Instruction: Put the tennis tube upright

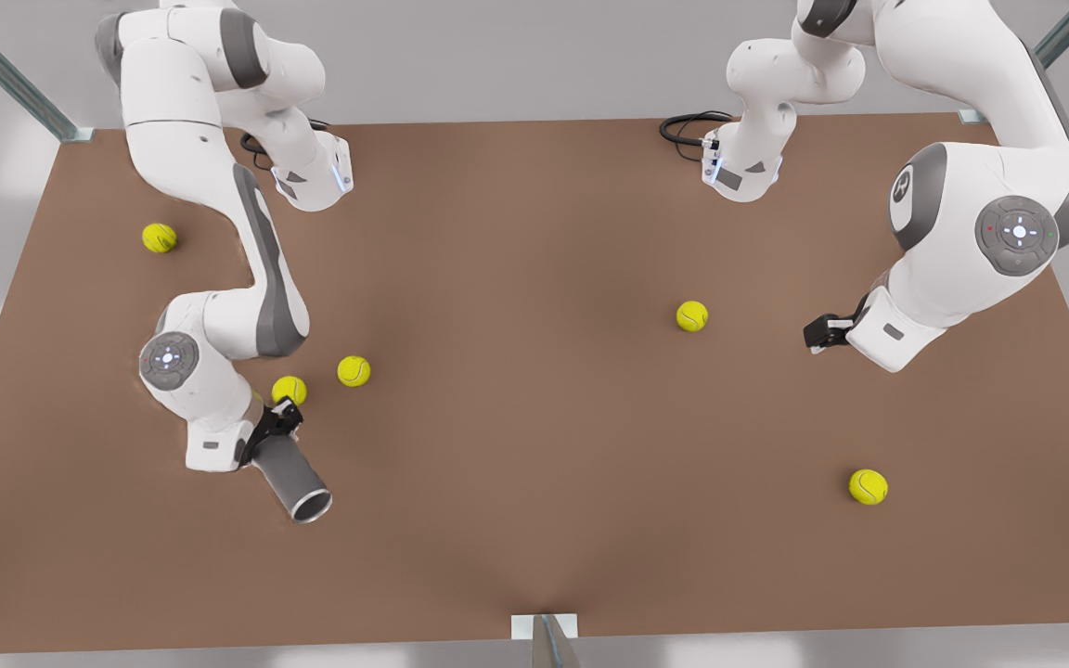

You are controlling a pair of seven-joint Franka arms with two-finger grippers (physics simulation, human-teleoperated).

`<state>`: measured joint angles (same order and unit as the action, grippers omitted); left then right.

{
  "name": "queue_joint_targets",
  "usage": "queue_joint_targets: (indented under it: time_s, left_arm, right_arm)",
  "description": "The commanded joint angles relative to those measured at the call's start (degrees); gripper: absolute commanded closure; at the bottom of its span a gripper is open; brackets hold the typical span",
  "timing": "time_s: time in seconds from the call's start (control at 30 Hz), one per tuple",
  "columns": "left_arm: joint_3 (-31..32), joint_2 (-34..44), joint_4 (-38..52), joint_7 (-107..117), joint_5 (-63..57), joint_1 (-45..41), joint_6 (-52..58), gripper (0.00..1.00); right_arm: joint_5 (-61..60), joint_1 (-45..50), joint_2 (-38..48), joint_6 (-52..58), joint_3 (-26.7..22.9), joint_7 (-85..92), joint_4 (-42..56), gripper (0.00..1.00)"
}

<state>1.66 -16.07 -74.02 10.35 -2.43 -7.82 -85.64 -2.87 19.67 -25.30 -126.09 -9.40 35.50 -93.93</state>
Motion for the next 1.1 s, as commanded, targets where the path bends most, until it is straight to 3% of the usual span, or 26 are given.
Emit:
queue_joint_targets:
  time_s: [0.0, 0.17, 0.23, 0.33, 0.63, 1.07]
  left_arm:
    - [0.01, 0.08, 0.02, 0.02, 0.06, 0.00, 0.04, 0.00]
    - [-0.08, -0.27, 0.02, -0.07, -0.03, 0.09, -0.05, 0.00]
    - [-0.26, -0.36, 0.02, -0.07, -0.03, 0.09, -0.23, 0.00]
    - [-0.35, -0.80, 0.02, -0.07, -0.03, 0.18, -0.40, 0.00]
    - [-0.26, -1.33, 0.02, -0.16, 0.06, 0.09, -0.49, 0.00]
    - [-0.26, -1.42, 0.02, 0.02, 0.06, 0.00, -0.58, 0.00]
  right_arm:
    - [3.82, 6.33, -0.89, 4.45, 0.00, 0.89, 2.61, 0.30]
    - [18.33, 22.60, -11.70, 2.08, 0.09, 3.26, 13.77, 0.30]
    - [25.27, 23.49, -13.81, -3.73, 2.63, 3.79, 13.78, 0.30]
    - [29.06, 27.97, -18.91, -3.73, 4.30, 3.70, 19.05, 0.30]
    - [18.34, 28.41, -21.11, -4.34, 4.39, -23.63, 16.68, 0.30]
    - [19.30, 29.02, -26.91, -9.18, 3.95, -16.25, 17.29, 0.30]
